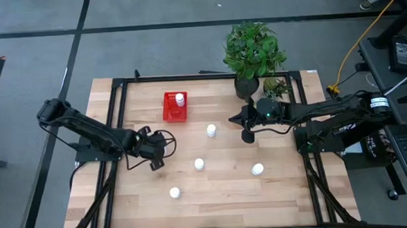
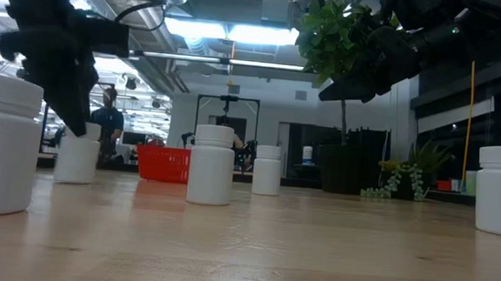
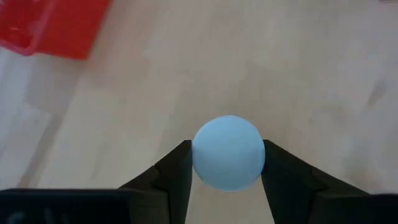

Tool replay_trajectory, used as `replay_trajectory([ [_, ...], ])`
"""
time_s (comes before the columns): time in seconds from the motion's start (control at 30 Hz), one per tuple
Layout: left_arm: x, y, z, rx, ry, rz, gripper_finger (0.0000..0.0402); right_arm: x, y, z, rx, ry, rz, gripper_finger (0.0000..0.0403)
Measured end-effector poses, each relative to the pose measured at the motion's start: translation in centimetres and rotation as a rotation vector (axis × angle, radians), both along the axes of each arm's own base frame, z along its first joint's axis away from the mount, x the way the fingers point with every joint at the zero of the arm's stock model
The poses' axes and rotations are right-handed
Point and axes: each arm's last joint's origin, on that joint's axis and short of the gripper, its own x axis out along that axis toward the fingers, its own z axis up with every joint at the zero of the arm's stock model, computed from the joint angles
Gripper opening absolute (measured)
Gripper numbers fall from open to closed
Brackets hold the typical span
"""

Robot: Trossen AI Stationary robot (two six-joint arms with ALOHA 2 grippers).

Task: Pick and place pill bottles into a basket
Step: Put the white pill bottle into the red bin

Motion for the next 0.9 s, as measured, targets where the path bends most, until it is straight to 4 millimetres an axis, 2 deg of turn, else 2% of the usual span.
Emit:
replay_trajectory([
  [0.13,0.0,0.0,2.2,-0.006,-0.081,-0.054,0.0155,0.0,0.0,0.0,0.000,0.000,0.000,0.0010],
  [0.47,-2.4,0.8,5.3,-0.058,-0.203,-0.081,0.0155,0.0,0.0,0.0,-0.001,-0.005,0.000,0.0010],
  [0.7,-3.0,1.3,6.1,-0.016,-0.252,-0.088,0.0155,0.1,0.0,0.1,-0.002,-0.013,0.000,0.0010],
  [0.9,-2.5,2.8,6.1,0.043,-0.245,-0.071,0.0155,0.1,0.0,0.2,-0.004,-0.024,-0.001,0.0010],
])
